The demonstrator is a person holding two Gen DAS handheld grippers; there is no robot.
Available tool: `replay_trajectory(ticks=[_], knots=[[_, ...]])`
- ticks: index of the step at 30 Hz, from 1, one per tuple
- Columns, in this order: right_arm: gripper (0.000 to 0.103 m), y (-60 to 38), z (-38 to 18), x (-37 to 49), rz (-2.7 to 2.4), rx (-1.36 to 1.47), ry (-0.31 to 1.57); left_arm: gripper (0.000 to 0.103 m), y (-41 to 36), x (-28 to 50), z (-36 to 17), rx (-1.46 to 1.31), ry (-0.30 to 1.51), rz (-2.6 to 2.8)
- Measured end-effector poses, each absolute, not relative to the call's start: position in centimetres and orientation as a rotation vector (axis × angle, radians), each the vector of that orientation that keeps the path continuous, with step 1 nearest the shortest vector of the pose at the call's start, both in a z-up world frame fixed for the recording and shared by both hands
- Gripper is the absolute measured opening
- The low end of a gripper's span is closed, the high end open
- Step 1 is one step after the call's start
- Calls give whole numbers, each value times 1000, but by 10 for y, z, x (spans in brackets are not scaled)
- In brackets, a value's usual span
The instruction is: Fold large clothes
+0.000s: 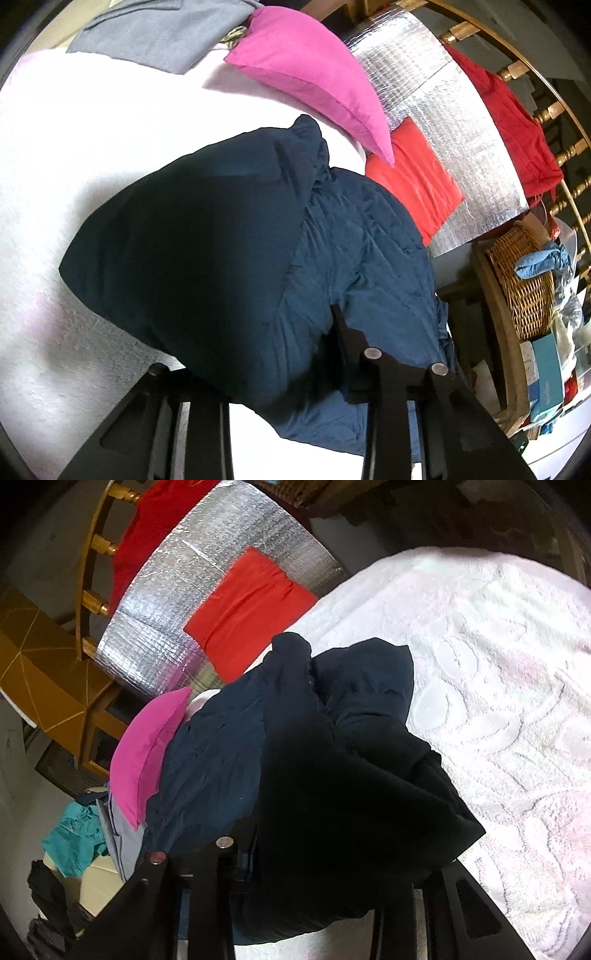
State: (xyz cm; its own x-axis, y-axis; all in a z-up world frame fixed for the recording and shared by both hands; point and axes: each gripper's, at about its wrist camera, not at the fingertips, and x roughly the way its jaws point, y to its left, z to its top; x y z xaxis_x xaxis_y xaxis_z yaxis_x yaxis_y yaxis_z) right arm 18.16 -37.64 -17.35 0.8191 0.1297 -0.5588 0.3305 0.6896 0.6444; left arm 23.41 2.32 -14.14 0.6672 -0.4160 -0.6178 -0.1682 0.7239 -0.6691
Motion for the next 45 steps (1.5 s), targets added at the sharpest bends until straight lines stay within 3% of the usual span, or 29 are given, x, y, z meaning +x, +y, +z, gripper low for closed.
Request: replay_trajectory(ticks=[22, 45], knots=[[35, -370, -155, 144, -75, 684, 611, 30, 9, 201, -106, -477, 809, -114], [35, -340, -161, 104, -55, 661, 615, 30, 30, 160, -105, -376, 798, -89]])
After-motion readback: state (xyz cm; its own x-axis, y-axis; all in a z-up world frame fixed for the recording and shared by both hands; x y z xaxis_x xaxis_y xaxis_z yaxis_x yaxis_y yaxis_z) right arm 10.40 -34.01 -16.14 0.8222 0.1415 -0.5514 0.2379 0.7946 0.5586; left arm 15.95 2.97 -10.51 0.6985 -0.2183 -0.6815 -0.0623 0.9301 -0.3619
